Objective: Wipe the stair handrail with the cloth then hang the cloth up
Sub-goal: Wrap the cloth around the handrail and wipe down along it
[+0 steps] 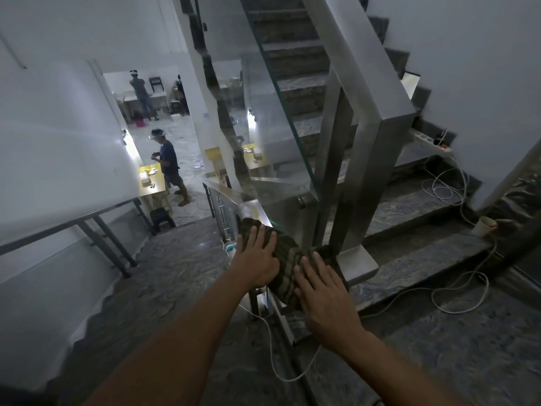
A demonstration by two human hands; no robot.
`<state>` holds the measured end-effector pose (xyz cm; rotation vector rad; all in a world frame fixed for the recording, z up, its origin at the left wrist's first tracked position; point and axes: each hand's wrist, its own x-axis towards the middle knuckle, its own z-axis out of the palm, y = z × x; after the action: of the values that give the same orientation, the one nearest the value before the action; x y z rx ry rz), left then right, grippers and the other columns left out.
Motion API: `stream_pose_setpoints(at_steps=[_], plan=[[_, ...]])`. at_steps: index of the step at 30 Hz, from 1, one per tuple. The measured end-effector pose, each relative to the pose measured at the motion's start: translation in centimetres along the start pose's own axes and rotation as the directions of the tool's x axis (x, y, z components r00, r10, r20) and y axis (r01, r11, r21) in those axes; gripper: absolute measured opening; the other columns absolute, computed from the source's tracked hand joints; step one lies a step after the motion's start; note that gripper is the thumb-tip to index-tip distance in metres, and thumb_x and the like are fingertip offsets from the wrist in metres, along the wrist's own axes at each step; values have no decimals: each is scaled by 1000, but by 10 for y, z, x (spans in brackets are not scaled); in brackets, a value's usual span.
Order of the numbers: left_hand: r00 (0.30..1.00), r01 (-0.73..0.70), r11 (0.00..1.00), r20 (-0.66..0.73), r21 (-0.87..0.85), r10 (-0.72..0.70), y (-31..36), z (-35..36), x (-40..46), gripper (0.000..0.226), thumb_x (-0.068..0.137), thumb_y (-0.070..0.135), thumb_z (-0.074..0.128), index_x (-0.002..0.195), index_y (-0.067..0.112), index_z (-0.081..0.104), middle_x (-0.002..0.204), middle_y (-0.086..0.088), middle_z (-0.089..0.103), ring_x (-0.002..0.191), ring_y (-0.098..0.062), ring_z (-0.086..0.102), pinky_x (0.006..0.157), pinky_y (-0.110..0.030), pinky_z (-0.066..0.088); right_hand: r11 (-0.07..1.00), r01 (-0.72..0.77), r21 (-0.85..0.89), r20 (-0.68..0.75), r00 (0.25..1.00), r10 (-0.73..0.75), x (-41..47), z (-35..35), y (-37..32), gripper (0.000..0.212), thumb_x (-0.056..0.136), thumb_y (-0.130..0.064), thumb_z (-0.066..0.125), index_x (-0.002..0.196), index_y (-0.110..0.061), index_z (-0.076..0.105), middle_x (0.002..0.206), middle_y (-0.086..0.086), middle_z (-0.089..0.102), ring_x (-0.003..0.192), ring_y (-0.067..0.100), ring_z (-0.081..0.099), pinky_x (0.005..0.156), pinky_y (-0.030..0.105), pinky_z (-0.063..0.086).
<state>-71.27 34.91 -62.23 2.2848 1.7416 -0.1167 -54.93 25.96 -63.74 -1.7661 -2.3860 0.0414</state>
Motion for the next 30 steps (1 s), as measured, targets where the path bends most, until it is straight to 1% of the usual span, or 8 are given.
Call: stream_pose_setpoints(at_steps=[6,10,11,13,15,22,25,30], plan=[[997,-66,997,34,-32,67,-30,-10,24,56,100,30,22,152,27,0,161,-5,-12,147,-21,-16,118,-52,-6,989,-77,127,35,997,73,20,19,-30,52,87,-31,43,126,1,54,136,27,52,129,38,48,108,52,34],[996,-86,996,14,-13,86,-45,-15,42,55,100,31,20,151,26,1,161,-3,-9,148,-19,-12,118,-54,-3,981,-176,84,93,981,168,39,23,-54,68,77,-38,48,137,-6,47,139,26,49,128,39,49,107,51,26],[996,-88,996,13,-4,88,-49,-15,47,55,100,32,19,151,25,1,161,-3,-9,148,-18,-12,118,-54,-3,979,-191,77,112,977,182,44,23,-60,74,76,-39,51,142,-6,40,145,27,41,133,40,41,109,51,18],[997,-79,997,17,1,79,-56,-17,56,55,100,35,18,151,25,0,161,-1,-9,147,-17,-13,117,-55,-5,984,-168,64,110,981,161,55,24,-66,83,85,-40,50,151,-8,12,157,28,7,145,42,11,111,49,-4],[998,-66,998,20,-5,67,-60,-19,64,55,101,35,17,151,25,-1,161,0,-10,147,-17,-14,117,-56,-8,982,-158,104,120,982,145,66,28,-66,87,91,-41,47,151,-11,-9,157,24,-15,146,39,-11,109,45,-15],[994,-109,993,-17,49,110,-75,-21,88,57,96,39,10,151,26,8,161,3,-7,147,-19,-14,117,-58,-3,976,-172,130,154,976,152,98,31,-67,89,93,-42,47,150,-13,-15,157,22,-19,146,37,-14,116,48,-7],[996,-79,996,-48,-36,77,-84,-20,103,63,90,42,9,151,27,8,162,3,0,148,-19,-7,117,-57,-1,976,-166,141,170,975,141,110,31,-67,92,91,-44,50,150,-13,-15,157,22,-19,146,38,-13,116,50,-6],[984,-85,992,-165,-98,68,-92,-10,109,68,84,36,15,145,13,31,160,-8,15,148,-26,5,119,-50,7,982,-132,133,182,977,107,128,33,-66,89,93,-45,46,149,-11,-15,156,24,-19,145,39,-14,116,50,-6]])
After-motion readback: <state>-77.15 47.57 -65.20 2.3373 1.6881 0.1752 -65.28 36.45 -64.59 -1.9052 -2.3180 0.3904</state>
